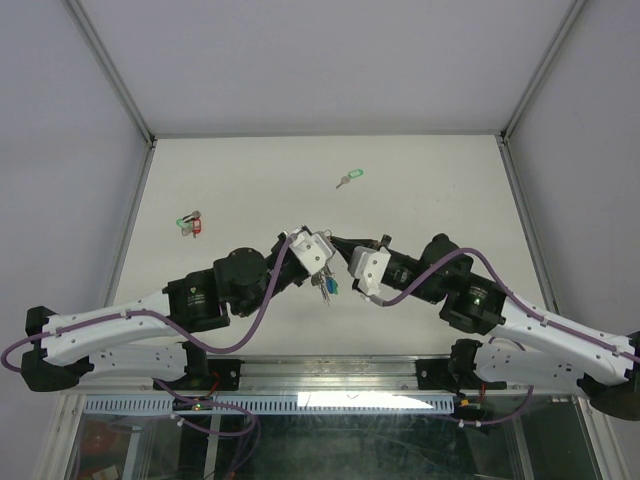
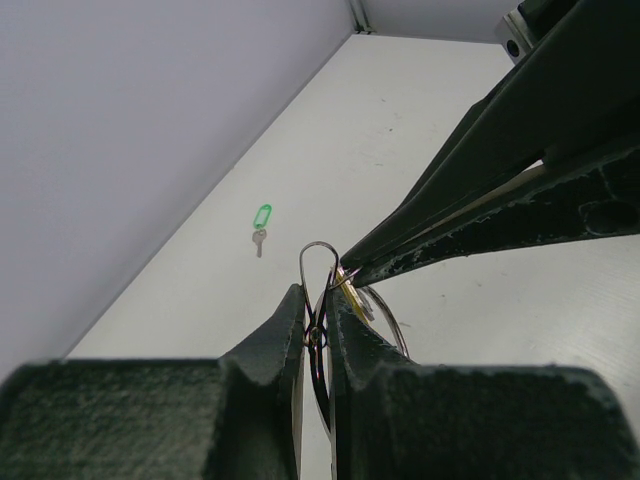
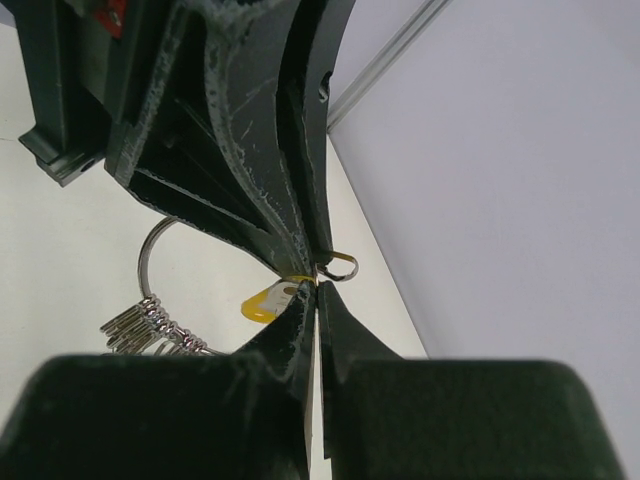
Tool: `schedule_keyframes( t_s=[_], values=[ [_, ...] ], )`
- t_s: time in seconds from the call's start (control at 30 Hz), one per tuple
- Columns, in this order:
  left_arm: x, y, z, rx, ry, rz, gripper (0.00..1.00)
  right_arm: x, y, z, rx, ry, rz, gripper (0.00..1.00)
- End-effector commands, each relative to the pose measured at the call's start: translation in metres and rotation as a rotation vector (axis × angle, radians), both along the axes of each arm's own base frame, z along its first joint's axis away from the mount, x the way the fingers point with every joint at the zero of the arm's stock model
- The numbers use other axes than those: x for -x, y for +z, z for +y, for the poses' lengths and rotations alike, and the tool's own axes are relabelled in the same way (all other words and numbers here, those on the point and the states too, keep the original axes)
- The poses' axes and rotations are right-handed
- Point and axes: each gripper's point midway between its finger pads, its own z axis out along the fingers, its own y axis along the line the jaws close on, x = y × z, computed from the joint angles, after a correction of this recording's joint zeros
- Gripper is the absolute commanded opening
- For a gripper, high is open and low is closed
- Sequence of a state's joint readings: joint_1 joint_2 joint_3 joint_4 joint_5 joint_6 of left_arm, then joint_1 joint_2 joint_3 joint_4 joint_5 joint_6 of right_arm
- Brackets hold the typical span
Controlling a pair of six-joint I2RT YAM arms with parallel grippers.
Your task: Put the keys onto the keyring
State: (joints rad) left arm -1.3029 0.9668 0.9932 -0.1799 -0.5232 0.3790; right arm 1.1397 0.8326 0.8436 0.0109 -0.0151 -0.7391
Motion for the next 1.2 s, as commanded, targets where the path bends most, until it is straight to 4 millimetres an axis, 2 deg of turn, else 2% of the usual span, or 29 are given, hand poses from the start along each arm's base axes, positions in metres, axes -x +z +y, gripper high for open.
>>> schedule_keyframes(
  t_s=[0.0, 0.63, 0.83, 1.17],
  values=[
    [0.002, 0.026, -0.003, 0.074, -0.009, -0.027, 0.0, -0.001, 0.042, -0.001, -0.107, -0.01, -0.057, 0.0],
    [0.007, 0.02, -0.014, 0.055, -0.06, -0.016, 0.0, -0.007, 0.042, 0.006, -0.132, -0.029, -0.042, 0.0],
    [0.01, 0.018, -0.018, 0.049, -0.085, -0.012, 0.0, -0.014, 0.046, 0.007, -0.171, -0.066, -0.021, 0.0],
    [0.012, 0.013, -0.021, 0.031, -0.099, -0.006, 0.0, -0.023, 0.059, -0.004, -0.255, -0.142, 0.0, 0.0]
  ],
)
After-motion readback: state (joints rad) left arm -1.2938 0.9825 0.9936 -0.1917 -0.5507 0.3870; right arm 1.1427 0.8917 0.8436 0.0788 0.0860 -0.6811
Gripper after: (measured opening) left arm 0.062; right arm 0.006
